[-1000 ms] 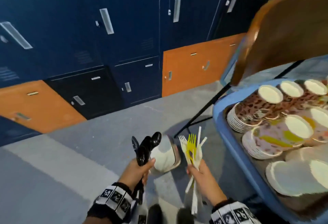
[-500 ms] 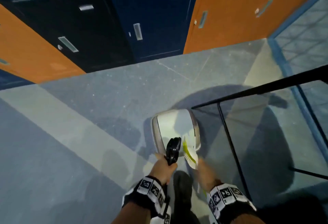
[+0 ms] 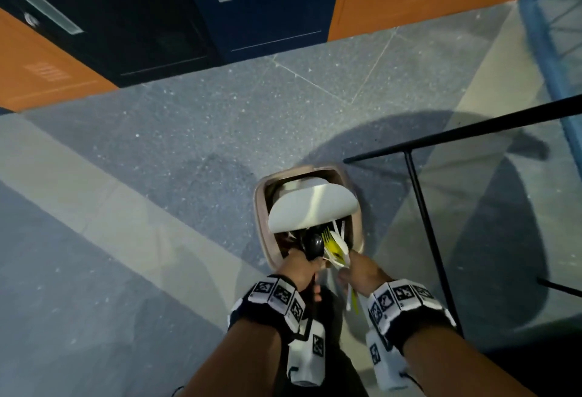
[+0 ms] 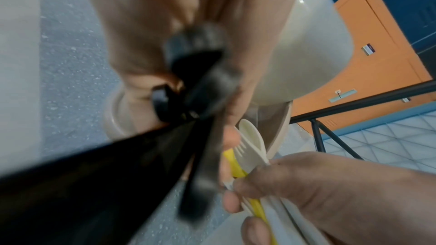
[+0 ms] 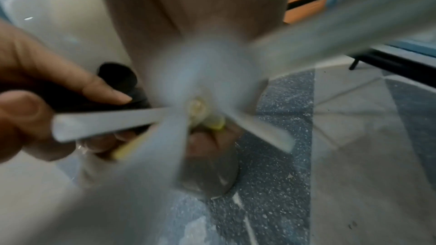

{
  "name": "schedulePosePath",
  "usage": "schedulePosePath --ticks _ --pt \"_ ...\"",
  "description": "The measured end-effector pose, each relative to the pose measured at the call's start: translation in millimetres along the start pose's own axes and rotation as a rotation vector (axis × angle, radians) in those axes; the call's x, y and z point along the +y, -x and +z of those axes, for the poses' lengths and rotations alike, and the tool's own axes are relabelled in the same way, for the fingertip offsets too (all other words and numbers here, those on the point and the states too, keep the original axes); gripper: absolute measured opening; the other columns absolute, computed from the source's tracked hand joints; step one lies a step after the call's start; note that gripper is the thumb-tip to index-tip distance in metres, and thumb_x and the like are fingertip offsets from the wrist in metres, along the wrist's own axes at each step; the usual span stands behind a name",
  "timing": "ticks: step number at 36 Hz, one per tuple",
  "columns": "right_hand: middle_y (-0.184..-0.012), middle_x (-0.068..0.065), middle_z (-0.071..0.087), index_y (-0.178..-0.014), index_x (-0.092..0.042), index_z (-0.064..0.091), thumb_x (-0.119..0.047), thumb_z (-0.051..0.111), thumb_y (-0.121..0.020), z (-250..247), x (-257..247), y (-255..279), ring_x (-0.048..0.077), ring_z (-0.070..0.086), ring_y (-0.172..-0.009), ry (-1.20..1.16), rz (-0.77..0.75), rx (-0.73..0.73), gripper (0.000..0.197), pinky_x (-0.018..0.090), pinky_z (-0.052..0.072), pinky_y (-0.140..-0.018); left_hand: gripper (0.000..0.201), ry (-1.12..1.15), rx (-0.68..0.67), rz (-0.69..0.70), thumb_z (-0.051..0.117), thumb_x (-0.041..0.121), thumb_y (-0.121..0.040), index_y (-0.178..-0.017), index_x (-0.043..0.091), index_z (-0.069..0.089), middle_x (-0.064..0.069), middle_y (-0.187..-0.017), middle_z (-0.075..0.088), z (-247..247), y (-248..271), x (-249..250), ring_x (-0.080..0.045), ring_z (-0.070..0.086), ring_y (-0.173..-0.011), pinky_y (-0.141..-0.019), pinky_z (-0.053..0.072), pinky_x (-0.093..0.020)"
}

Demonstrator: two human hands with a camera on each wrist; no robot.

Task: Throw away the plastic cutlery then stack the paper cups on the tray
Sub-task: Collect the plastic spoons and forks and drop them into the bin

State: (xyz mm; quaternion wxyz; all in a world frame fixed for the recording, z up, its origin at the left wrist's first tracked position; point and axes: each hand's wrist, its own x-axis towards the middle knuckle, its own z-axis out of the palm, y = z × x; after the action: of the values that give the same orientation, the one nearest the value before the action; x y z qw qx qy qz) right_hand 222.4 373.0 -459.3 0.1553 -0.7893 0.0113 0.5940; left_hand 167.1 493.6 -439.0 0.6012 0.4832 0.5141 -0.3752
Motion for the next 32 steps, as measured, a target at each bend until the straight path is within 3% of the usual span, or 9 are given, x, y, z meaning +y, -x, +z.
schedulePosePath --ticks 2,4,8,12,16,21,24,28,32 --pt "-0.091 0.009 0.056 -0.091 -0.01 0.051 -0.013 0.054 -0.085 -6.0 -3.9 -5.3 0.023 0.057 -0.088 -0.004 0.001 -0.022 0.007 0.021 0.038 -0.06 0.029 -0.065 0.055 0.038 0.052 0.025 -0.092 -0.097 -0.002 0.045 -0.015 -0.076 0.054 0.6 -8.3 4.5 -0.026 0.057 -0.063 -0.063 0.058 -0.042" --pt "-0.088 0.008 0.056 -0.087 -0.013 0.054 -0.02 0.056 -0.083 -10.0 -6.7 -11.7 0.024 0.058 -0.087 -0.01 0.024 -0.057 0.008 0.023 0.041 -0.069 0.028 -0.122 0.087 0.067 0.053 0.029 -0.091 -0.079 0.004 0.049 -0.015 -0.079 0.056 1.3 -15.6 7.4 -0.026 0.058 -0.071 -0.075 0.058 -0.043" --pt "-0.082 0.014 0.068 -0.075 -0.008 0.06 -0.031 0.065 -0.069 -13.5 -8.3 -25.9 0.027 0.065 -0.071 -0.18 0.128 -0.089 0.024 0.033 0.053 -0.067 0.025 0.125 0.081 0.018 0.052 0.014 -0.093 -0.071 0.002 0.047 -0.01 -0.059 0.047 2.7 -23.8 9.1 -0.013 0.048 -0.031 -0.034 0.049 -0.026" --pt "-0.054 0.011 0.064 -0.069 -0.003 0.057 -0.01 0.052 -0.09 -12.4 -17.8 -25.0 0.016 0.059 -0.04 -0.607 0.162 -0.143 0.023 0.026 0.048 -0.044 0.013 0.253 0.053 0.032 0.047 0.011 -0.095 -0.089 0.0 0.051 -0.013 -0.079 0.058 0.9 -21.1 16.8 -0.022 0.062 -0.059 -0.053 0.058 -0.032" --pt "-0.07 0.01 0.058 -0.08 -0.006 0.057 -0.007 0.046 -0.093 -13.5 -23.7 -22.9 0.019 0.056 -0.065 -0.942 0.156 -0.131 0.017 0.024 0.042 -0.051 0.025 0.26 0.052 0.065 0.043 0.013 -0.096 -0.116 -0.001 0.052 -0.021 -0.114 0.06 -3.1 -21.7 15.1 -0.03 0.061 -0.093 -0.066 0.058 -0.034" --pt "-0.098 0.014 0.061 -0.122 0.005 0.047 -0.006 0.043 -0.094 -11.8 -29.4 -12.5 0.028 0.059 -0.096 -0.98 0.191 -0.06 0.03 0.032 0.048 -0.08 0.027 0.031 0.112 0.116 0.043 0.012 -0.096 -0.116 -0.002 0.054 -0.012 -0.098 0.055 -7.1 -11.7 10.9 -0.019 0.056 -0.083 -0.05 0.052 -0.02" --pt "-0.124 0.028 0.053 -0.122 0.014 0.044 0.001 0.041 -0.094 -13.5 -30.5 5.0 0.035 0.052 -0.119 -0.858 0.167 -0.028 0.031 0.04 0.039 -0.103 0.026 -0.174 0.115 0.175 0.047 0.015 -0.094 -0.106 -0.004 0.06 -0.015 -0.087 0.059 -6.8 5.5 9.6 -0.025 0.059 -0.077 -0.071 0.057 -0.034" --pt "-0.105 0.027 0.068 -0.079 -0.003 0.058 0.002 0.043 -0.091 -11.1 -31.2 35.7 0.028 0.066 -0.102 -0.727 0.089 -0.026 0.02 0.043 0.037 -0.107 0.027 -0.401 0.134 0.253 0.051 0.021 -0.092 -0.116 0.009 0.054 -0.015 -0.112 0.059 -5.5 39.5 9.9 -0.027 0.055 -0.114 -0.097 0.043 -0.033" --pt "-0.108 0.007 0.065 -0.108 -0.007 0.063 -0.011 0.054 -0.089 -5.2 -36.2 76.6 0.025 0.061 -0.105 -0.529 -0.069 0.212 0.021 0.033 0.047 -0.094 0.035 -0.467 0.163 0.384 0.052 0.017 -0.092 -0.126 0.009 0.05 -0.013 -0.121 0.062 -3.1 82.7 6.5 -0.025 0.059 -0.111 -0.096 0.046 -0.031"
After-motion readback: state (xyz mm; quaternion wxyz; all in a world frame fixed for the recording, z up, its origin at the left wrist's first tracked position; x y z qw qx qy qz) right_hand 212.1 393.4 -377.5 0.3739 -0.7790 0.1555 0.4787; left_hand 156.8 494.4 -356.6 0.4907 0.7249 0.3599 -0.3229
